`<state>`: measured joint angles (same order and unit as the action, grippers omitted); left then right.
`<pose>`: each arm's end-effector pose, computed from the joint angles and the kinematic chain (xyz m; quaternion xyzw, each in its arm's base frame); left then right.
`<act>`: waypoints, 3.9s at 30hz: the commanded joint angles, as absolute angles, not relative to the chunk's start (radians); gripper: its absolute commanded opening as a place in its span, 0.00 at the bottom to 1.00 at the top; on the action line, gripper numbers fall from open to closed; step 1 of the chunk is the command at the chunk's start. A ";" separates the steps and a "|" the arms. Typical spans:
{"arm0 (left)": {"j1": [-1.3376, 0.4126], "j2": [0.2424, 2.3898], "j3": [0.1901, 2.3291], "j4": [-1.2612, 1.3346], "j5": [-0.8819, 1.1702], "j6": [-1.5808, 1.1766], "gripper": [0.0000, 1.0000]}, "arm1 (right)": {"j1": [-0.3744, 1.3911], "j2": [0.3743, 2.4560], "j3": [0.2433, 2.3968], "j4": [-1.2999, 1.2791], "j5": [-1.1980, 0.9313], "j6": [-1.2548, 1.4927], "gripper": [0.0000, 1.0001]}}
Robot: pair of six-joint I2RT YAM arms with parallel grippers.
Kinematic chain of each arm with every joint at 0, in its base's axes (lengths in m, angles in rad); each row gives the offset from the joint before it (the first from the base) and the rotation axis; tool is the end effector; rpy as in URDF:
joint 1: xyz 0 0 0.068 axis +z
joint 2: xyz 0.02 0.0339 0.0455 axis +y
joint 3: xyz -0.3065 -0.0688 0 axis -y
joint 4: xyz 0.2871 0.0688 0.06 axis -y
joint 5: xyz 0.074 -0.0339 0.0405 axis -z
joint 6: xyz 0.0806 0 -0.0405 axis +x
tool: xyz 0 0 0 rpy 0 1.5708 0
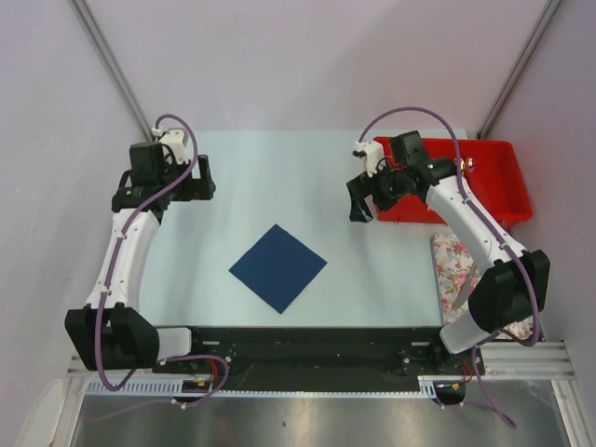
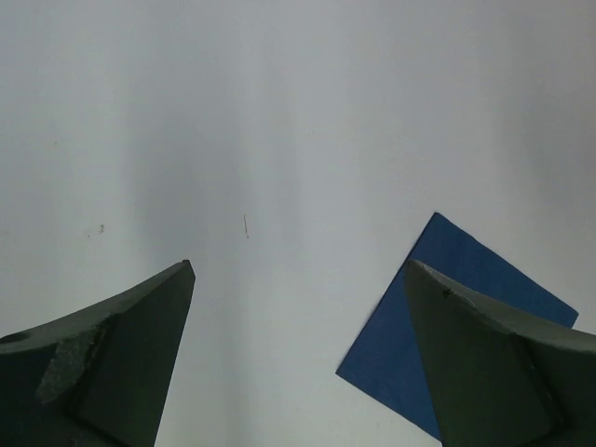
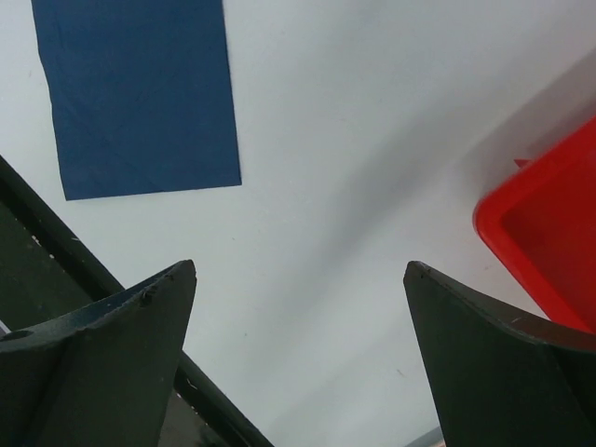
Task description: Place the utensils on the paper napkin and roll it up
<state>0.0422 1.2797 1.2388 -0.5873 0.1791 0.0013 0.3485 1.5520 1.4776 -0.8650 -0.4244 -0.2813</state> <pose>0.3457 0.0002 0.3652 0.0225 0.8881 -0.0698 0.4538 0.3571 0.1651 0.3394 -0.3500 0.8633 0.2103 0.2966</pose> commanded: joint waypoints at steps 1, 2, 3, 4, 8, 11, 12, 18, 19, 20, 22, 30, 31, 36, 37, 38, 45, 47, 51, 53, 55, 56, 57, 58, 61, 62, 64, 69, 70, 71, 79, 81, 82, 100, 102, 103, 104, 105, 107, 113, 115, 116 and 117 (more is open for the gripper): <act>0.043 1.230 1.239 -0.620 0.153 0.044 1.00 | 0.393 1.558 1.459 -0.779 -0.428 -0.273 1.00; 0.043 1.223 1.236 -0.635 0.152 0.060 0.99 | 0.399 1.566 1.453 -0.776 -0.428 -0.273 1.00; 0.044 1.215 1.230 -0.641 0.149 0.063 1.00 | 0.417 1.581 1.441 -0.770 -0.429 -0.273 1.00; 0.043 1.209 1.226 -0.644 0.143 0.064 1.00 | 0.426 1.589 1.436 -0.753 -0.431 -0.272 1.00; 0.043 1.177 1.204 -0.657 0.124 0.069 1.00 | 0.472 1.634 1.413 -0.697 -0.430 -0.255 1.00; 0.043 1.164 1.198 -0.670 0.109 0.069 1.00 | 0.511 1.683 1.414 -0.661 -0.393 -0.232 0.99; 0.043 1.161 1.197 -0.672 0.109 0.069 1.00 | 0.520 1.693 1.413 -0.655 -0.365 -0.227 0.98; 0.043 1.149 1.180 -0.673 0.103 0.069 1.00 | 0.604 1.782 1.394 -0.606 -0.249 -0.181 0.86; 0.043 1.149 1.174 -0.672 0.103 0.071 1.00 | 0.621 1.805 1.396 -0.606 -0.239 -0.175 0.82; 0.043 1.149 1.172 -0.672 0.104 0.071 1.00 | 0.630 1.816 1.394 -0.606 -0.221 -0.167 0.81; 0.044 1.147 1.169 -0.672 0.103 0.071 1.00 | 0.649 1.833 1.393 -0.606 -0.198 -0.147 0.79; 0.043 1.137 1.154 -0.649 0.109 0.084 1.00 | 0.713 1.914 1.387 -0.584 -0.120 -0.101 0.70; 0.044 1.135 1.149 -0.647 0.106 0.087 1.00 | 0.718 1.919 1.385 -0.581 -0.118 -0.094 0.69; 0.043 1.132 1.129 -0.635 0.101 0.087 1.00 | 0.736 1.953 1.382 -0.563 -0.104 -0.092 0.65; 0.044 1.132 1.124 -0.635 0.101 0.087 1.00 | 0.736 1.965 1.384 -0.561 -0.107 -0.092 0.62; 0.043 1.132 1.124 -0.635 0.104 0.086 1.00 | 0.738 1.973 1.385 -0.558 -0.110 -0.092 0.60; 0.043 1.135 1.111 -0.620 0.089 0.090 1.00 | 0.744 1.996 1.373 -0.560 -0.146 -0.084 0.55; 0.044 1.140 1.104 -0.617 0.084 0.091 1.00 | 0.750 1.991 1.359 -0.558 -0.149 -0.081 0.50; 0.044 1.144 1.098 -0.611 0.078 0.090 1.00 | 0.781 1.982 1.333 -0.557 -0.124 -0.080 0.47; 0.043 1.146 1.094 -0.603 0.077 0.087 1.00 | 0.810 1.971 1.319 -0.549 -0.077 -0.077 0.45; 0.043 1.147 1.092 -0.600 0.078 0.087 1.00 | 0.825 1.967 1.299 -0.545 -0.045 -0.071 0.42; 0.043 1.152 1.092 -0.600 0.077 0.087 1.00 | 0.830 1.967 1.295 -0.543 -0.035 -0.069 0.41; 0.043 1.152 1.092 -0.598 0.075 0.087 1.00 | 0.842 1.968 1.289 -0.543 -0.025 -0.068 0.38; 0.043 1.152 1.092 -0.598 0.074 0.087 1.00 | 0.847 1.971 1.287 -0.542 -0.006 -0.066 0.37; 0.043 1.155 1.092 -0.597 0.075 0.087 1.00 | 0.853 1.986 1.287 -0.545 -0.002 -0.060 0.29; 0.043 1.155 1.092 -0.597 0.077 0.087 1.00 | 0.854 1.988 1.287 -0.548 -0.002 -0.058 0.27; 0.044 1.154 1.091 -0.595 0.077 0.086 1.00 | 0.851 1.983 1.285 -0.546 0.027 -0.058 0.16; 0.041 1.146 1.078 -0.588 0.077 0.084 1.00 | 0.828 1.945 1.272 -0.563 0.041 -0.057 0.00; 0.043 1.144 1.074 -0.588 0.081 0.084 1.00 | 0.816 1.925 1.267 -0.566 0.047 -0.058 0.00; 0.043 1.143 1.072 -0.588 0.101 0.086 1.00 | 0.807 1.916 1.258 -0.568 0.049 -0.063 0.00; 0.043 1.108 1.017 -0.543 0.210 0.072 1.00 | 0.713 1.882 1.241 -0.597 0.031 -0.167 0.00; 0.043 1.104 1.005 -0.537 0.241 0.071 1.00 | 0.707 1.876 1.230 -0.598 0.023 -0.196 0.00; 0.044 1.103 1.002 -0.531 0.248 0.069 1.00 | 0.707 1.872 1.226 -0.600 0.020 -0.221 0.00; 0.040 1.078 0.969 -0.500 0.311 0.075 1.00 | 0.676 1.816 1.236 -0.640 0.041 -0.288 0.36; 0.040 1.072 0.968 -0.486 0.314 0.072 1.00 | 0.672 1.783 1.249 -0.650 0.037 -0.290 0.54; 0.040 1.065 0.966 -0.479 0.318 0.068 1.00 | 0.669 1.766 1.253 -0.652 0.029 -0.290 0.65; 0.040 1.060 0.963 -0.469 0.325 0.063 1.00 | 0.654 1.722 1.256 -0.655 0.009 -0.288 0.70; 0.040 1.048 0.953 -0.439 0.348 0.063 1.00 | 0.641 1.701 1.264 -0.658 -0.029 -0.287 0.74; 0.040 1.010 0.940 -0.396 0.373 0.077 1.00 | 0.599 1.658 1.284 -0.687 -0.133 -0.281 0.79; 0.041 0.976 0.937 -0.229 0.391 0.104 1.00 | 0.476 1.554 1.339 -0.804 -0.354 -0.273 0.92; 0.040 0.994 0.952 -0.207 0.450 0.106 1.00 | 0.385 1.494 1.339 -0.844 -0.400 -0.281 0.94; 0.040 1.008 0.978 -0.210 0.481 0.121 1.00 | 0.349 1.474 1.338 -0.857 -0.450 -0.284 0.94; 0.040 1.038 0.991 -0.216 0.507 0.123 1.00 | 0.254 1.427 1.338 -0.880 -0.481 -0.288 0.94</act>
<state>0.0422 0.9897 0.9321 -0.2989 0.3847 0.0868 0.4290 1.5524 1.3048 -0.7643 -0.2985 -0.2749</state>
